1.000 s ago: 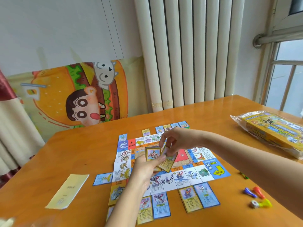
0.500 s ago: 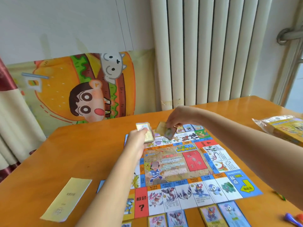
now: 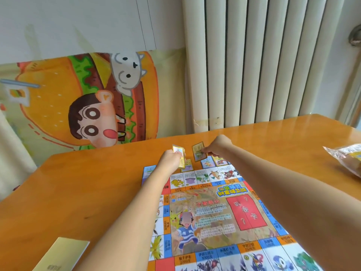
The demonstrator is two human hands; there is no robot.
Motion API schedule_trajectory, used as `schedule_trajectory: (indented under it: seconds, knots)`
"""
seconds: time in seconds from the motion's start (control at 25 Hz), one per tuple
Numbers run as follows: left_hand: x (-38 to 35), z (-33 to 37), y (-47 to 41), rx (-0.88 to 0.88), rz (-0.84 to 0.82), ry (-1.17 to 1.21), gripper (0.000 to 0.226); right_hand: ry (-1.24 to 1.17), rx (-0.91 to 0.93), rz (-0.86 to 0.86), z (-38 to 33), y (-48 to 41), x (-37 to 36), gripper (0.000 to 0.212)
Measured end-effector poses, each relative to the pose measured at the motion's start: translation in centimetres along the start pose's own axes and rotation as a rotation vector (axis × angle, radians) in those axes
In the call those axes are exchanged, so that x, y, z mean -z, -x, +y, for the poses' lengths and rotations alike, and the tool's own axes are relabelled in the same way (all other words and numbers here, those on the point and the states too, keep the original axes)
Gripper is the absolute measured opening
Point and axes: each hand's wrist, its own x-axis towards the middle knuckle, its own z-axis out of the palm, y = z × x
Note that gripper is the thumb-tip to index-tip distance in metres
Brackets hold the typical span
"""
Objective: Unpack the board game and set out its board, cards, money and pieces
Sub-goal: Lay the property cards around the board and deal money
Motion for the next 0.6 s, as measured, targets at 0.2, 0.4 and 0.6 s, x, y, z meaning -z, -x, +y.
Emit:
schedule_trajectory:
  seconds: [0.2, 0.4, 0.6]
  knots:
    - [-0.8, -1.1, -1.1, 0.059, -0.045, -0.189, 0.026, 0.042, -0.007, -0.035, 0.7, -0.8, -0.4, 0.040]
    - [-0.5, -1.4, -1.4, 0.093, -0.042, -0.207, 0.028, 0.091, 0.003, -0.064, 1.0, -1.2, -1.0, 0.041]
    - [-0.4, -1.4, -1.6, 0.100, -0.045, -0.215, 0.019, 0.141, 0.038, -0.058, 1.0, -1.4, -1.8, 0.040]
